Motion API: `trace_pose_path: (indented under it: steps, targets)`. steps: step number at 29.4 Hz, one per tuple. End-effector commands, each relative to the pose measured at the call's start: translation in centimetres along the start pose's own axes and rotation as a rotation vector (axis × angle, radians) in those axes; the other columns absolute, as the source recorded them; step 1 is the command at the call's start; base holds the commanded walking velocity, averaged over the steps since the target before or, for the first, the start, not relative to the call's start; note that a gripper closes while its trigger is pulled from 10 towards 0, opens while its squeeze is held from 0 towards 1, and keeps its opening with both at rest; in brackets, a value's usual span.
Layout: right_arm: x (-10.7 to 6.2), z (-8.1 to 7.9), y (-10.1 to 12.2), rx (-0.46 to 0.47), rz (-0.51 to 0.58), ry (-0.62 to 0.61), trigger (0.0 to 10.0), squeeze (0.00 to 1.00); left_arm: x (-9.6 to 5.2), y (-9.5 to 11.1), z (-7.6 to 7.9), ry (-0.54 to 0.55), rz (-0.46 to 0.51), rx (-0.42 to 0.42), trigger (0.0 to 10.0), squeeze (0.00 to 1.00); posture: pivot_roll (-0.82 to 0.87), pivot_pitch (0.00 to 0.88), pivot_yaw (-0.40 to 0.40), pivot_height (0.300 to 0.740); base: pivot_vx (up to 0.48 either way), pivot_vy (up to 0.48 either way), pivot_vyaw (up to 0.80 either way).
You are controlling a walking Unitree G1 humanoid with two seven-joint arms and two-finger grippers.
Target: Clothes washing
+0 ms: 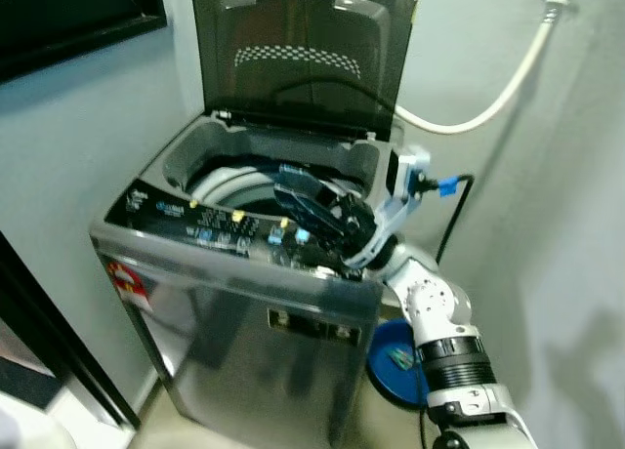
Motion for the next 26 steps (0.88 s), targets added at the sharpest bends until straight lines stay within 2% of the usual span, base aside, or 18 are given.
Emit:
trace_pose_path:
  steps: [1, 2, 4, 5, 6, 7, 10, 11, 12, 15, 16, 17, 18, 19, 21, 22, 24, 26]
  targets:
    - [-1.1, 0.5, -1.7, 0.017, -0.082, -0.027, 10.0, 0.00, -0.1, -0.8, 1.3, -0.043, -0.033, 0.011, 10.0, 0.00, 0.17, 0.000, -0.074, 0.740, -0.315, 0.000, 0.00]
    - [-2.7, 1.1, -3.5, 0.052, -0.154, -0.087, 10.0, 0.00, -0.1, -0.8, 1.4, -0.044, -0.035, 0.012, 10.0, 0.00, 0.17, 0.000, -0.074, 0.740, -0.307, 0.000, 0.00]
    - [-2.7, 1.1, -3.5, 0.052, -0.154, -0.087, 10.0, 0.00, -0.1, -0.8, 1.4, -0.044, -0.035, 0.012, 10.0, 0.00, 0.17, 0.000, -0.074, 0.740, -0.307, 0.000, 0.00]
    - [-4.9, 1.8, -6.0, 0.072, -0.270, -0.182, 10.0, 0.00, -0.1, -0.8, 1.4, -0.045, -0.036, 0.013, 10.0, 0.00, 0.17, 0.000, -0.076, 0.740, -0.285, 0.000, 0.00]
    - [-4.9, 1.8, -6.0, 0.072, -0.270, -0.182, 10.0, 0.00, -0.1, -0.8, 1.4, -0.045, -0.036, 0.013, 10.0, 0.00, 0.17, 0.000, -0.076, 0.740, -0.285, 0.000, 0.00]
    - [-6.5, 2.0, -7.6, 0.082, -0.353, -0.241, 10.0, 0.00, -0.1, -0.8, 1.4, -0.045, -0.037, 0.013, 10.0, 0.00, 0.17, 0.000, -0.076, 0.740, -0.285, 0.000, 0.00]
    - [-6.5, 2.0, -7.6, 0.082, -0.353, -0.241, 10.0, 0.00, -0.1, -0.8, 1.4, -0.045, -0.037, 0.013, 10.0, 0.00, 0.17, 0.000, -0.076, 0.740, -0.285, 0.000, 0.00]
    - [-8.2, 1.9, -9.1, 0.106, -0.424, -0.282, 10.0, 0.00, -0.1, -0.8, 1.4, -0.045, -0.037, 0.013, 10.0, 0.00, 0.17, 0.000, -0.076, 0.740, 0.000, 0.000, 0.00]
    - [-8.2, 1.9, -9.1, 0.106, -0.424, -0.282, 10.0, 0.00, -0.1, -0.8, 1.4, -0.045, -0.037, 0.013, 10.0, 0.00, 0.17, 0.000, -0.076, 0.740, 0.000, 0.000, 0.00]
    - [-15.7, -0.3, -15.3, 0.107, -0.882, -0.380, 10.0, 0.00, -0.2, -1.2, 1.4, -0.044, -0.045, 0.022, 10.0, 0.00, 0.17, 0.000, -0.068, 0.740, 0.000, 0.000, 0.00]
    - [-17.0, -0.8, -16.1, 0.088, -0.975, -0.392, 10.0, 0.00, -0.2, -1.3, 1.3, -0.044, -0.048, 0.025, 10.0, 0.00, 0.17, 0.000, -0.068, 0.740, 0.000, 0.000, 0.00]
    - [-17.0, -0.8, -16.1, 0.088, -0.975, -0.392, 10.0, 0.00, -0.2, -1.3, 1.3, -0.044, -0.048, 0.025, 10.0, 0.00, 0.17, 0.000, -0.068, 0.740, 0.000, 0.000, 0.00]
    - [-18.1, -1.0, -16.7, 0.081, -1.042, -0.424, 10.0, 0.00, -0.2, -1.3, 1.3, -0.044, -0.049, 0.026, 10.0, 0.00, 0.17, 0.000, -0.068, 0.740, 0.000, 0.000, 0.00]
    - [-18.1, -1.0, -16.7, 0.081, -1.042, -0.424, 10.0, 0.00, -0.2, -1.3, 1.3, -0.044, -0.049, 0.026, 10.0, 0.00, 0.17, 0.000, -0.068, 0.740, 0.000, 0.000, 0.00]
    - [-19.7, -1.2, -17.5, 0.046, -1.153, -0.498, 10.0, 0.00, -0.2, -1.4, 1.3, -0.043, -0.052, 0.027, 10.0, 0.00, 0.17, 0.000, -0.066, 0.740, 0.000, 0.000, 0.00]
    - [-21.1, -1.1, -17.8, 0.004, -1.237, -0.581, 10.0, 0.00, -0.2, -1.4, 1.3, -0.042, -0.053, 0.027, 10.0, 0.00, 0.17, 0.000, -0.066, 0.740, 0.000, 0.000, 0.00]
    - [-21.1, -1.1, -17.8, 0.004, -1.237, -0.581, 10.0, 0.00, -0.2, -1.4, 1.3, -0.042, -0.053, 0.027, 10.0, 0.00, 0.17, 0.000, -0.066, 0.740, 0.000, 0.000, 0.00]
    - [-23.3, -1.5, -18.3, -0.051, -1.371, -0.670, 10.0, 0.00, -0.2, -1.4, 1.2, -0.040, -0.052, 0.028, 10.0, 0.00, 0.18, 0.000, -0.067, 0.740, 0.000, 0.000, 0.78]
Point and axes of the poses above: a point about 5 cm out from each wrist's last joint towards the gripper, its own x axis pointing out of the wrist towards the gripper, its own y axis along the axis of the wrist's last joint, z = x × y, the point moved 2 cm from there along x, pointing out of the wrist towards the gripper, and after that the axes turned 8 degrees about -x, right-handed, at the moved point
